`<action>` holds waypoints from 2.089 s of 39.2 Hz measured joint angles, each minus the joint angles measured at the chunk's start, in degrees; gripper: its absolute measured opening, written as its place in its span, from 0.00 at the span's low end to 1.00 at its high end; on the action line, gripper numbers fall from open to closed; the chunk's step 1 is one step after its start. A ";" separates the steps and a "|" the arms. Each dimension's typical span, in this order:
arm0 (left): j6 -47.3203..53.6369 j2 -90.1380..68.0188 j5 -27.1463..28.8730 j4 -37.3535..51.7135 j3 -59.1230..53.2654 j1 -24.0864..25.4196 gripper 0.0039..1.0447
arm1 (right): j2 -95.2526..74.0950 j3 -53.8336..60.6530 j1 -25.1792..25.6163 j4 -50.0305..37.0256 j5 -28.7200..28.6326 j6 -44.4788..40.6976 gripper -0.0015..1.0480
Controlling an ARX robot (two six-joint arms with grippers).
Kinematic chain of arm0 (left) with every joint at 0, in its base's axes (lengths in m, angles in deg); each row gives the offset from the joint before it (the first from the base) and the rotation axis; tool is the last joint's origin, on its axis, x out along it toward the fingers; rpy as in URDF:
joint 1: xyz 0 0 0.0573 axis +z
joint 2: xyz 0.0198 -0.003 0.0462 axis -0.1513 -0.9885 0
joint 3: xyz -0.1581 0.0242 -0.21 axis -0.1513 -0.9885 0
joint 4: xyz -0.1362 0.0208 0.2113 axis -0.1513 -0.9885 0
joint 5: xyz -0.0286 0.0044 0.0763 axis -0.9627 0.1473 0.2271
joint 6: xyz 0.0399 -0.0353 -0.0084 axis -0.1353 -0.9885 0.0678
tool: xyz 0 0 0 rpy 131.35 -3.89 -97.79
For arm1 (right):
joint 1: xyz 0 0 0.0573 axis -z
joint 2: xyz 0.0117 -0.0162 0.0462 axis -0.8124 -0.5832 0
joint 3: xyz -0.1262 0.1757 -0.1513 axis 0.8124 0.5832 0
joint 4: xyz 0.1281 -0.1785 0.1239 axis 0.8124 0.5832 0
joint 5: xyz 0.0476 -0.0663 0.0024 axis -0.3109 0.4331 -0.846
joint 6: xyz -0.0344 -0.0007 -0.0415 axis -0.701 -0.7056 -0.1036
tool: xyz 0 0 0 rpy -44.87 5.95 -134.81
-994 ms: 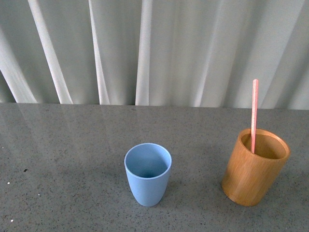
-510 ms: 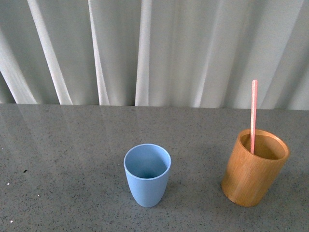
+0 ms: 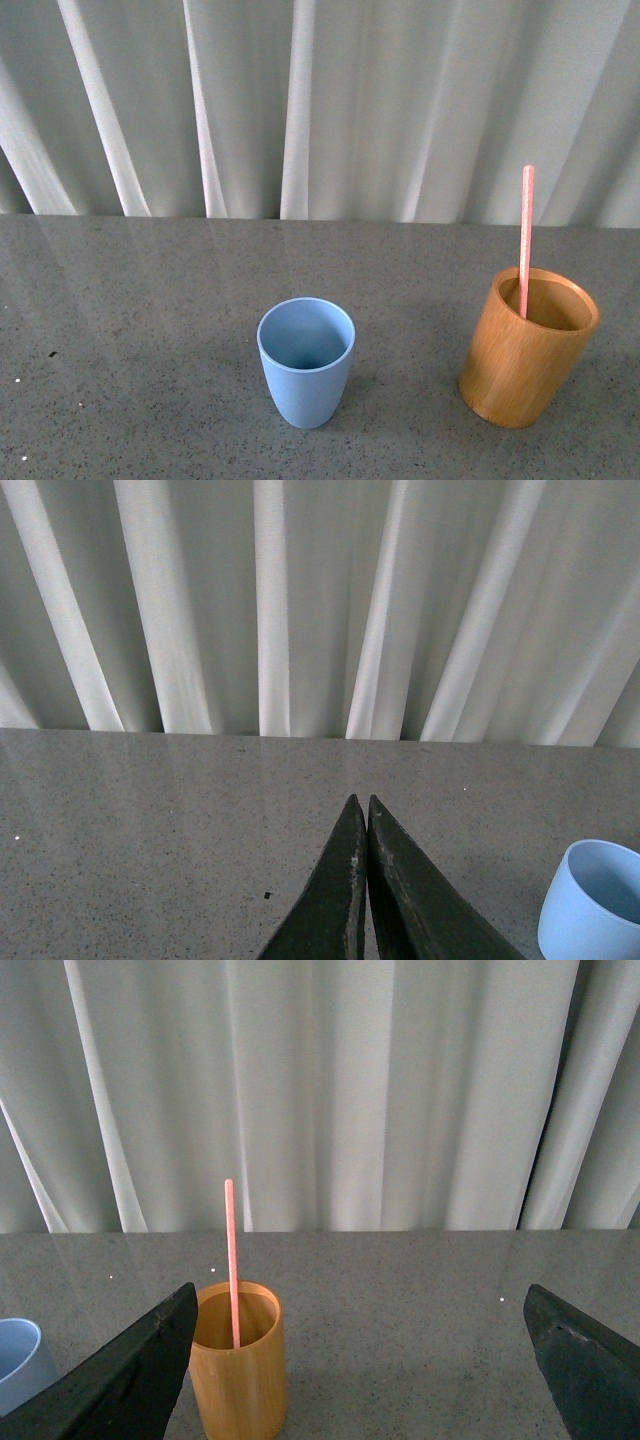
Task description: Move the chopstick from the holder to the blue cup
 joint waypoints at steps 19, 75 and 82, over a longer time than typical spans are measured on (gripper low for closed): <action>0.00 10.82 0.00 -10.78 0.00 0.00 0.03 | 0.02 0.00 0.00 0.00 0.00 0.00 0.90; 0.00 21.73 -0.07 -22.05 0.02 0.00 0.94 | -44.54 -8.83 -2.43 -12.31 -6.51 3.08 0.90; 0.02 21.73 -0.07 -22.05 0.02 0.00 0.94 | -62.38 -13.77 -3.15 -23.37 -6.64 -0.68 0.90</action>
